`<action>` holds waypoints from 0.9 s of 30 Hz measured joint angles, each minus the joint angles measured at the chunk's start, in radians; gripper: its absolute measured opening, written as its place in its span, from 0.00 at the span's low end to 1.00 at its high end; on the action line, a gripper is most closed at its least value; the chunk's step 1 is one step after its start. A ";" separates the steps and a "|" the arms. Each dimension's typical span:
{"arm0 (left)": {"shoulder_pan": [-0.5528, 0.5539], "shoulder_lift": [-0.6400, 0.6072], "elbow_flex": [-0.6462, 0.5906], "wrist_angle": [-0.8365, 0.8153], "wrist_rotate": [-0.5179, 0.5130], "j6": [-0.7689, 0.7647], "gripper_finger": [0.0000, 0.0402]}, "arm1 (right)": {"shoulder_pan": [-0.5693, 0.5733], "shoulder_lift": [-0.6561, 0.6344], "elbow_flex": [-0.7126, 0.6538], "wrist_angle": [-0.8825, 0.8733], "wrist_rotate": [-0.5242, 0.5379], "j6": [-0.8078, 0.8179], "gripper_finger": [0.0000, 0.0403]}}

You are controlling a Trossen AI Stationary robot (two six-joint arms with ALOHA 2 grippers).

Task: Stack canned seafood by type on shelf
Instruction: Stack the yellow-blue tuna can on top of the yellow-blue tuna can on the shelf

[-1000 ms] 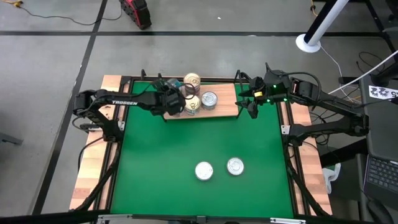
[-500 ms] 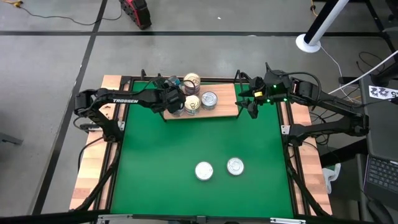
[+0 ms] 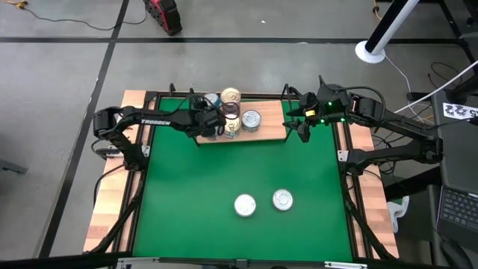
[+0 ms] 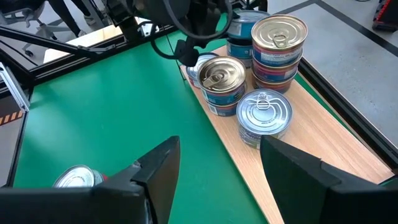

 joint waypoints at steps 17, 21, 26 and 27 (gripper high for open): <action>-0.008 0.000 -0.001 -0.002 0.000 0.005 0.59 | 0.000 0.000 0.000 -0.006 0.000 -0.001 0.55; -0.015 0.002 -0.003 -0.004 -0.044 -0.015 0.61 | 0.000 0.000 0.000 -0.006 0.000 -0.001 0.55; -0.038 0.000 -0.004 -0.009 -0.051 -0.019 0.61 | 0.000 0.000 0.000 -0.018 0.000 -0.001 0.55; -0.045 -0.003 -0.004 -0.010 -0.051 -0.019 0.61 | 0.000 0.000 0.000 -0.021 0.000 -0.001 0.55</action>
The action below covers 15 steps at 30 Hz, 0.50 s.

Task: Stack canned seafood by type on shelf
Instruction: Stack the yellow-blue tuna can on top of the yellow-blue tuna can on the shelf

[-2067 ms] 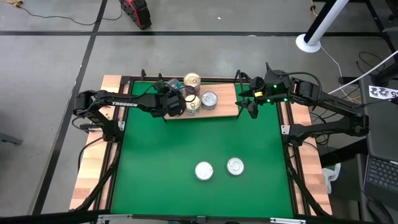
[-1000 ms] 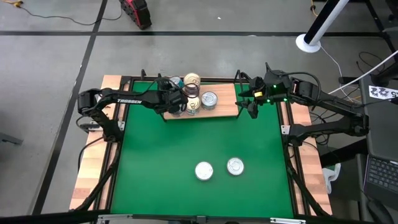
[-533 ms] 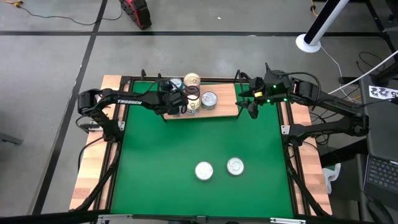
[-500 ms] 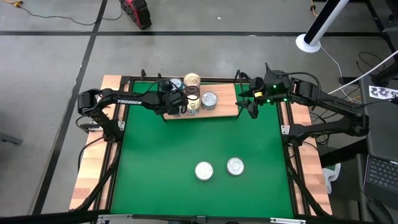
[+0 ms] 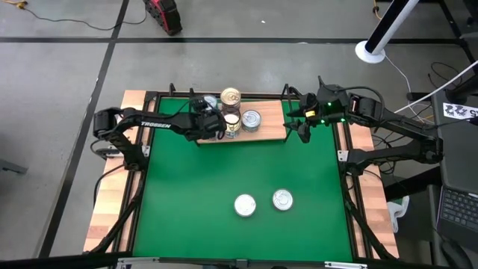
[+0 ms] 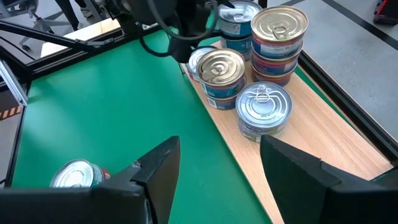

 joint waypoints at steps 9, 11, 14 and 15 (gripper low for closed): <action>-0.049 -0.004 0.000 -0.001 0.001 0.045 0.60 | 0.000 0.000 0.000 -0.030 0.000 0.000 0.55; -0.053 -0.004 0.000 -0.001 0.000 0.045 0.60 | 0.000 0.000 0.000 -0.036 0.000 0.000 0.55; -0.049 -0.004 0.000 0.001 0.001 0.045 0.60 | 0.000 0.000 0.000 -0.038 0.000 0.000 0.55; -0.046 -0.004 0.000 0.003 0.001 0.045 0.60 | 0.000 0.000 0.000 -0.038 0.000 0.000 0.55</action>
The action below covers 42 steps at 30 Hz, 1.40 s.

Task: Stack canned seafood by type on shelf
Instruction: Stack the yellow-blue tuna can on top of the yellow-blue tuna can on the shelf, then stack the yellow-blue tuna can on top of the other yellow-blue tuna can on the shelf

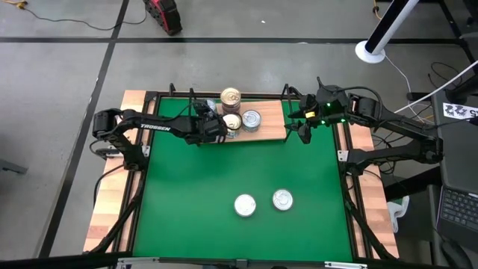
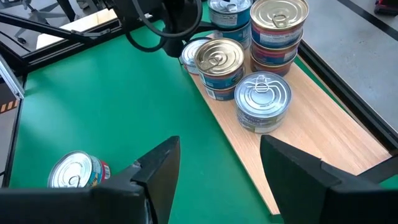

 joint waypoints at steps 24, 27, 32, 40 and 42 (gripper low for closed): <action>0.080 -0.063 0.030 -0.004 0.261 -0.156 0.60 | 0.000 0.000 0.000 0.000 0.000 0.000 0.55; 0.082 -0.064 0.041 -0.004 0.281 -0.155 0.60 | 0.000 0.000 0.000 0.000 0.000 0.000 0.55; 0.092 -0.065 0.042 -0.015 0.326 -0.126 0.60 | 0.000 0.000 0.000 -0.006 0.000 0.000 0.55; 0.093 -0.065 0.043 -0.062 0.318 -0.124 0.60 | 0.000 0.000 0.000 -0.021 0.000 0.000 0.55; 0.085 -0.065 0.043 -0.063 0.316 -0.124 0.60 | 0.000 0.000 0.000 -0.021 0.000 0.000 0.55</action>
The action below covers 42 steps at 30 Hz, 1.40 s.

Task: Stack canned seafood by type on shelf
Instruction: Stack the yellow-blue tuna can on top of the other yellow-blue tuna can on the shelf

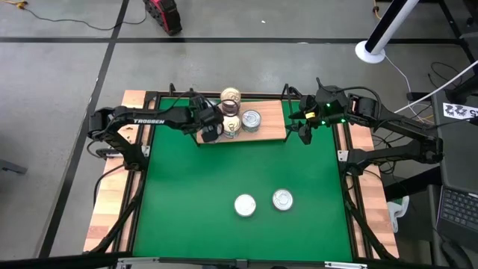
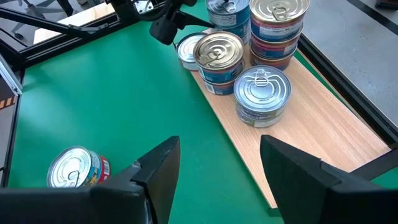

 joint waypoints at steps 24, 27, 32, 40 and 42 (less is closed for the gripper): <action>-0.048 0.000 0.034 0.017 -0.041 0.056 0.60 | 0.000 0.000 0.000 0.000 0.000 0.000 0.55; -0.048 0.000 0.070 0.016 -0.042 0.060 0.60 | 0.000 0.000 0.000 0.000 0.000 0.000 0.55; -0.080 0.000 0.131 0.017 -0.043 0.054 0.60 | 0.000 0.000 0.000 -0.001 0.000 0.000 0.55; -0.228 0.000 0.174 0.016 -0.035 -0.049 0.60 | 0.023 0.000 0.000 -0.008 0.003 0.000 0.55; -0.269 0.000 0.174 0.014 0.007 -0.111 0.60 | 0.048 0.000 0.000 -0.007 0.003 0.000 0.55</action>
